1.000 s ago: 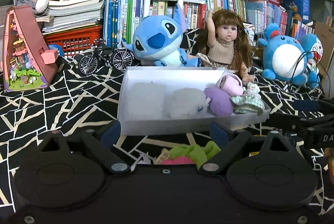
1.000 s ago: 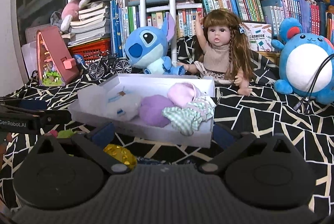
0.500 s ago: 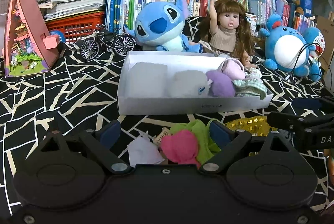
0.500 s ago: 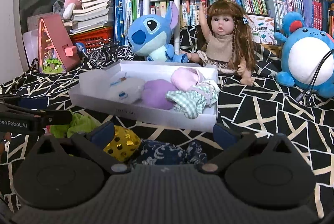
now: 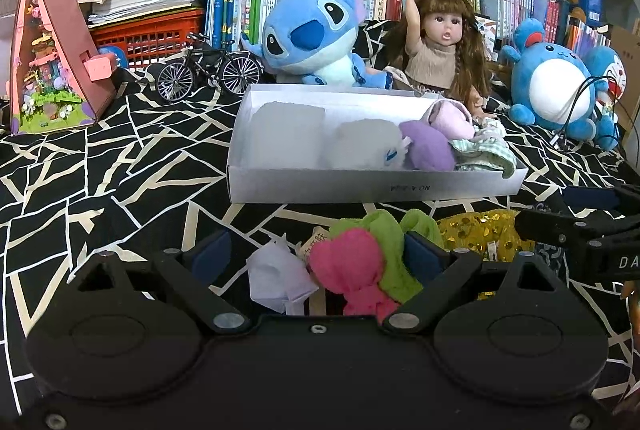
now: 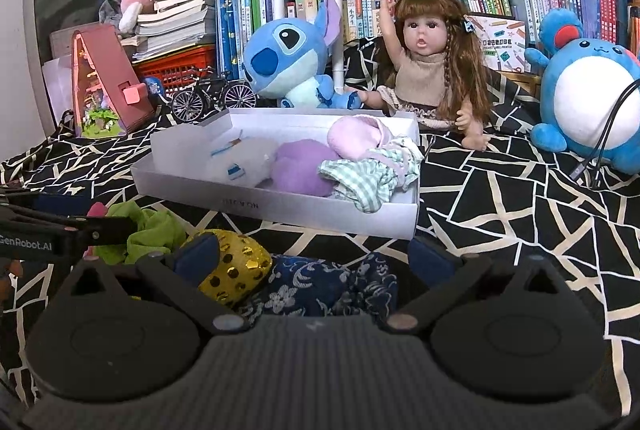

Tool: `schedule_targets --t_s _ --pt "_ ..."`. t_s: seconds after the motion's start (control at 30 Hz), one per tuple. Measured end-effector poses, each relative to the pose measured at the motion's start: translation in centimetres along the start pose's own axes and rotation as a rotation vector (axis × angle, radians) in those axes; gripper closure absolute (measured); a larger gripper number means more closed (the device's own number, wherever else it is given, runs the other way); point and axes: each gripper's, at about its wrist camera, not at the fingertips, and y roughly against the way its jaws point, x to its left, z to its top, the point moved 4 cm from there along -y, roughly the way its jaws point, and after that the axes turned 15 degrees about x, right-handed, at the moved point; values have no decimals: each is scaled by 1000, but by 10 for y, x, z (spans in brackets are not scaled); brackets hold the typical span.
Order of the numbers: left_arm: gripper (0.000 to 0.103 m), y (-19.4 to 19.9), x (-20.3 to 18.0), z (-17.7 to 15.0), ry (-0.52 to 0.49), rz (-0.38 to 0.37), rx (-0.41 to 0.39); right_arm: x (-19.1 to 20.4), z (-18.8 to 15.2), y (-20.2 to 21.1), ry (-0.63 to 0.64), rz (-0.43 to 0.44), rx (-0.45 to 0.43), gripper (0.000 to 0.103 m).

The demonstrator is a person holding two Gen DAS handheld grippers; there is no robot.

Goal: Organize soft objects
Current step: 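Grasp the pink-and-green plush with the left tool while the right tool grasps the blue floral bag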

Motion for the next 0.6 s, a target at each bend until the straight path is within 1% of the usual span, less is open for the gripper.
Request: schedule_targets --t_s 0.4,0.47,0.57,0.6 --pt "12 6 1 -9 10 -15 11 -4 -7 4 -8 0 3 0" --pt "14 8 2 -10 10 -18 9 -7 -8 6 -12 -8 3 0" --pt "22 11 1 -12 7 -36 10 -13 -10 9 -22 -19 6 0" --pt "27 12 1 -12 8 -43 11 -15 -11 10 -24 -23 7 0"
